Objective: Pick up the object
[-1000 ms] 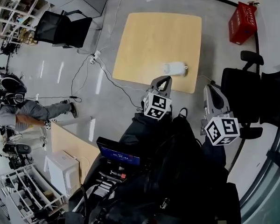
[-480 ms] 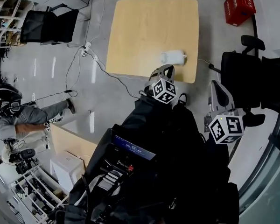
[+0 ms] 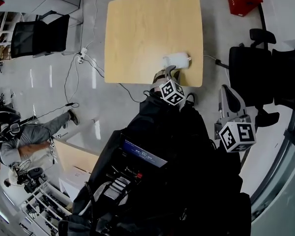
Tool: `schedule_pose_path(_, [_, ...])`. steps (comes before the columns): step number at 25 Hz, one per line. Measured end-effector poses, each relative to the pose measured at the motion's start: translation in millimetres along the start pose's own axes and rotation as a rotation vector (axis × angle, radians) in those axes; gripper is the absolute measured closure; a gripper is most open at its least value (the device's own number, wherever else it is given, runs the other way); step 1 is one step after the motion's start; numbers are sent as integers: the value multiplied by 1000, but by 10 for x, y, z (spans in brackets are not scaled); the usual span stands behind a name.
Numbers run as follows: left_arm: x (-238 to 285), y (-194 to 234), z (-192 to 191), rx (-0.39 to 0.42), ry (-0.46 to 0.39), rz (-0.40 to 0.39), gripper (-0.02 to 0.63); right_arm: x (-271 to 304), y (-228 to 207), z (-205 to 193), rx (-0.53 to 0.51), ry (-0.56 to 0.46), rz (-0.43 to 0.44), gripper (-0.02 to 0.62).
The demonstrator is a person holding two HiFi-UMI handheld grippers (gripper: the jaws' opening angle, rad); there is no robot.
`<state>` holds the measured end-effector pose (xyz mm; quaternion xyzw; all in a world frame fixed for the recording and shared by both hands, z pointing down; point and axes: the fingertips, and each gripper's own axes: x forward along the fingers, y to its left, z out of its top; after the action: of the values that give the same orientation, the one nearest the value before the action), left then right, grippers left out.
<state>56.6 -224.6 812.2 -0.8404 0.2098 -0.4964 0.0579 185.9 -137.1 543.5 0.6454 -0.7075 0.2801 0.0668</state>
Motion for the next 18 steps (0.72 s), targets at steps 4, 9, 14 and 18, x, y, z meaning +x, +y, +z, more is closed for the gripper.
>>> schedule_pose_path(4, [161,-34,-43,76,29,11,474,48,-53,0,6,15,-20,591])
schedule_pose_path(9, [362,-57,-125,129,79,28,445,71,-163,-15,15,29,-51,591])
schedule_pose_path(14, [473,-22,-89,157,65,83,446,54,-250,-47,19,39,-78,591])
schedule_pose_path(18, [471,32,-49,142,47,119,465,18,-289,-75,32,32,-96,591])
